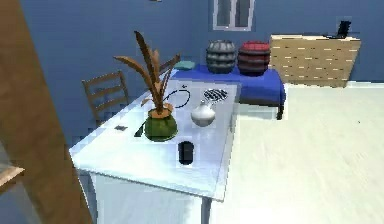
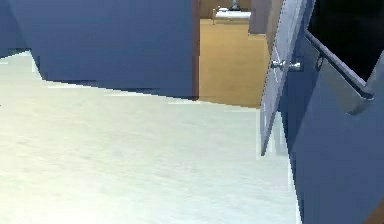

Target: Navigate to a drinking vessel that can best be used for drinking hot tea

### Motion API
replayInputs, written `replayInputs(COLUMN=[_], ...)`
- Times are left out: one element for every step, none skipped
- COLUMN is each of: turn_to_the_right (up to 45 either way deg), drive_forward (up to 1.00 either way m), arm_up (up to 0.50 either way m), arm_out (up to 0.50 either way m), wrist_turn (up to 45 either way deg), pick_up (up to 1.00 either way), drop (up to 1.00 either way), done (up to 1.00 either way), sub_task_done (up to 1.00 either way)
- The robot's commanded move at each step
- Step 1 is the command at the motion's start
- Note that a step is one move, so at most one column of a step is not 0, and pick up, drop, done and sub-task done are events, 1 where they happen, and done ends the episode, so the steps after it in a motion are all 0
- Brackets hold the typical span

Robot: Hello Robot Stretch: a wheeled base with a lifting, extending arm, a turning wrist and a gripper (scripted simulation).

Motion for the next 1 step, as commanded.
replayInputs(turn_to_the_right=[0.0], drive_forward=[0.00], arm_up=[0.00], arm_out=[0.00], wrist_turn=[0.0], pick_up=[0.00], drop=[0.00], done=[1.00], sub_task_done=[0.00])
